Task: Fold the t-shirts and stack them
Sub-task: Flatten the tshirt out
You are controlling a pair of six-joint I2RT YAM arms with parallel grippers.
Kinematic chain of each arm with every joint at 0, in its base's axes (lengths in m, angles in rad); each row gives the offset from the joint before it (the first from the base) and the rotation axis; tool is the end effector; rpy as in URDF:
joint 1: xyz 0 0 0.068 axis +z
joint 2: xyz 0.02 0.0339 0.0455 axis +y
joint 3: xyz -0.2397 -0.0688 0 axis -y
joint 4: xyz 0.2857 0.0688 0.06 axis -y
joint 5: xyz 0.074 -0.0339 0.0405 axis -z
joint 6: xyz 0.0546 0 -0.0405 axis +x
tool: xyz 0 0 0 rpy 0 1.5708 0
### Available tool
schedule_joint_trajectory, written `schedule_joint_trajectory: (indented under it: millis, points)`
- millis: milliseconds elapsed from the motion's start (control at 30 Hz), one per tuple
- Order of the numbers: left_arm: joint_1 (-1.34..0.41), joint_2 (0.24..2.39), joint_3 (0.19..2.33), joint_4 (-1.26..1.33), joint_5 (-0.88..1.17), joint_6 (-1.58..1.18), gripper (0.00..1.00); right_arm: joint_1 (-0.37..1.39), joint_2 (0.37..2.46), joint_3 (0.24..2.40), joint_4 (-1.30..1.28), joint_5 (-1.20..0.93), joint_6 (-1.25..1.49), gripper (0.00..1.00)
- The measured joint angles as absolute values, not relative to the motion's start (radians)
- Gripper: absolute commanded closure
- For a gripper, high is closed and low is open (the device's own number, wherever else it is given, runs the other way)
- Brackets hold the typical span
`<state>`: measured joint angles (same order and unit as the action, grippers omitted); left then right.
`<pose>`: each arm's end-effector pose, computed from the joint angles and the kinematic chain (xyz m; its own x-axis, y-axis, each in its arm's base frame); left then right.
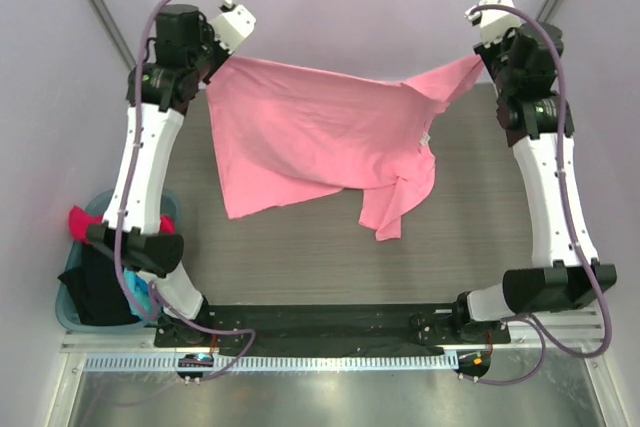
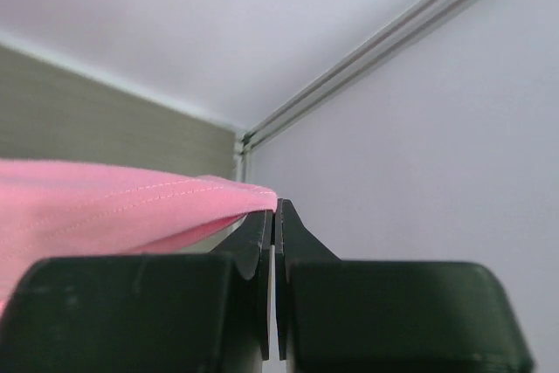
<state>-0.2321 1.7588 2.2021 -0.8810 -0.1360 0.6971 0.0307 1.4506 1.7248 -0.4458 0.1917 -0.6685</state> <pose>0.4038 -0.0878 0.4714 -0.2467 0.7119 -0.6575 0.3479 0.6983 0.6255 0.3759 0.0011 0.4648 -0.2316 -0.6159 -0.7531 0.0178 0.7713 -0.6362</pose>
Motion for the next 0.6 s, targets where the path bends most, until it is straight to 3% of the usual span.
schedule_joint_trajectory:
  millis: [600]
  points:
    - [-0.233, 1.128, 1.98, -0.849, -0.055, 0.625, 1.0, 0.031, 0.939, 2.014, -0.604, 0.222, -0.696, 0.99]
